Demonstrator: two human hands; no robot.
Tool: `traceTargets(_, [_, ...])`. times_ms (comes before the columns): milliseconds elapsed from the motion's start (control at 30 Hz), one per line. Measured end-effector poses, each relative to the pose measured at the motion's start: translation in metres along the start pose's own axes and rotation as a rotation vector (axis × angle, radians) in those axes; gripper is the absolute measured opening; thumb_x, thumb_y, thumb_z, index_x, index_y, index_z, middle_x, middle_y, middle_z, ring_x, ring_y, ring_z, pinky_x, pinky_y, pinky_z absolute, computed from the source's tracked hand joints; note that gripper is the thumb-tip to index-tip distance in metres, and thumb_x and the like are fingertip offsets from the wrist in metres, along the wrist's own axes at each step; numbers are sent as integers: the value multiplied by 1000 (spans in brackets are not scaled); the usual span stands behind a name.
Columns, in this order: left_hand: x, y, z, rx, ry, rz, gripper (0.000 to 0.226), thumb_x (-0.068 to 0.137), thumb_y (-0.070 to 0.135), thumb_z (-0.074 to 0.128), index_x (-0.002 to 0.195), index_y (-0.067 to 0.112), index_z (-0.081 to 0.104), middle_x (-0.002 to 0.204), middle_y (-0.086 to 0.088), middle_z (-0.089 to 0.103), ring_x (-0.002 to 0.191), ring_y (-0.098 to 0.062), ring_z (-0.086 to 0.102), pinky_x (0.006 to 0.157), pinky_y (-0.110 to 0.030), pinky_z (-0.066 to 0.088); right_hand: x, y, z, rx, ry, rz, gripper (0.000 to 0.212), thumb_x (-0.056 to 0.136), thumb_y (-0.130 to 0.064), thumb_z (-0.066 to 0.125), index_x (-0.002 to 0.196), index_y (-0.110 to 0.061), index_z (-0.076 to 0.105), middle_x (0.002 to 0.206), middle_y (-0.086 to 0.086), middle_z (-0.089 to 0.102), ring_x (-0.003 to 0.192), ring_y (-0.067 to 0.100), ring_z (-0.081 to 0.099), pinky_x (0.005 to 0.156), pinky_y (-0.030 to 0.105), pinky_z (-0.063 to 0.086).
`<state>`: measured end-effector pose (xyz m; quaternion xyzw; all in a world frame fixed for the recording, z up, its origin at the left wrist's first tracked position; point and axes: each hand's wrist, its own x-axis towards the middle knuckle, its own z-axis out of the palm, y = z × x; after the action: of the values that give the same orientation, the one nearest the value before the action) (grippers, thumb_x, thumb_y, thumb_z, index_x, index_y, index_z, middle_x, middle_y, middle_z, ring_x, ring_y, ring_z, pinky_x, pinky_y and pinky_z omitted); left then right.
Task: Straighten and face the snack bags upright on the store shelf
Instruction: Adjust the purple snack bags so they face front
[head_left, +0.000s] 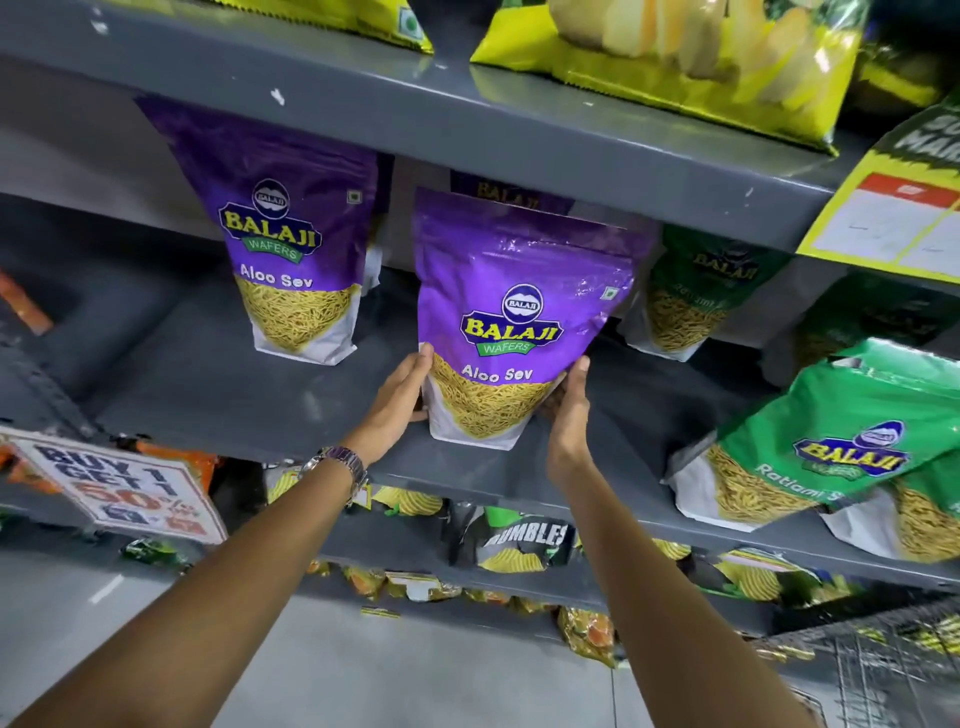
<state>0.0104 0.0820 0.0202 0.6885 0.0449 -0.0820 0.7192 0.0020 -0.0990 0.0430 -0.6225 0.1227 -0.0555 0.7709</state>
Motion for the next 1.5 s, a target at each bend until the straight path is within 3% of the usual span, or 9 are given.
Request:
traceTargets(233, [-22, -4, 3, -17, 37, -54, 55, 90, 62, 31, 138, 36, 37, 146, 2, 44, 130, -20, 45, 101, -48, 46, -25, 11, -1, 62, 72, -1, 42, 98, -46, 25, 105, -24, 60, 108, 1, 66, 93, 8, 63, 83, 26, 50])
traceTargets(567, [-41, -3, 16, -30, 121, -59, 54, 93, 57, 26, 141, 34, 34, 148, 4, 40, 133, -18, 40, 104, -49, 42, -40, 14, -12, 73, 26, -25, 37, 98, -43, 26, 101, -25, 58, 95, -9, 67, 78, -6, 66, 62, 8, 50])
traceTargets(833, [-51, -2, 22, -34, 156, -42, 50, 94, 56, 24, 139, 35, 36, 127, 11, 46, 119, -12, 44, 102, -44, 44, -44, 9, -14, 71, 15, -20, 37, 98, -43, 26, 99, -26, 59, 99, -5, 68, 87, 2, 64, 65, 10, 51])
traceTargets(933, [-52, -3, 22, -33, 167, -29, 51, 94, 55, 24, 139, 33, 36, 129, 10, 47, 119, -12, 44, 103, -45, 43, -55, 11, -12, 80, 165, -27, 35, 98, -43, 32, 95, -23, 61, 99, -3, 67, 88, 3, 62, 76, 20, 49])
traceTargets(1067, [-49, -10, 12, -60, 204, -3, 58, 91, 60, 28, 138, 29, 41, 140, 3, 50, 127, -17, 48, 100, -45, 47, -87, 34, -5, -32, 496, -152, 30, 96, -37, 41, 83, -12, 53, 77, -2, 57, 70, 8, 51, 67, 24, 40])
traceTargets(1200, [-48, -10, -13, -89, 287, 95, 39, 97, 45, 31, 120, 24, 54, 130, 0, 57, 121, -14, 51, 95, -39, 46, -113, 70, 26, -11, 253, -141, 26, 86, -42, 48, 72, -21, 50, 69, 4, 51, 65, 14, 46, 65, 28, 40])
traceTargets(1300, [-49, -7, -47, -105, 374, 207, 29, 96, 40, 37, 106, 25, 60, 122, -3, 62, 113, -15, 56, 93, -34, 47, -117, 81, 67, -109, -44, -128, 24, 77, -48, 51, 78, -25, 55, 78, 8, 58, 75, 20, 52, 72, 31, 43])
traceTargets(1367, [-45, -4, -78, -100, 467, 278, 25, 91, 44, 41, 96, 31, 62, 115, -2, 64, 109, -15, 58, 87, -23, 49, -113, 76, 98, -200, -268, -125, 20, 82, -45, 53, 88, -27, 58, 86, -2, 60, 81, 13, 56, 78, 23, 46])
traceTargets(1500, [-20, -6, -152, -104, 631, 280, 21, 86, 48, 47, 102, 36, 57, 116, 6, 60, 114, -14, 54, 105, -44, 41, -82, 53, 163, -169, -384, -96, 15, 93, -17, 53, 108, -21, 51, 100, -11, 55, 89, -8, 53, 80, 3, 41])
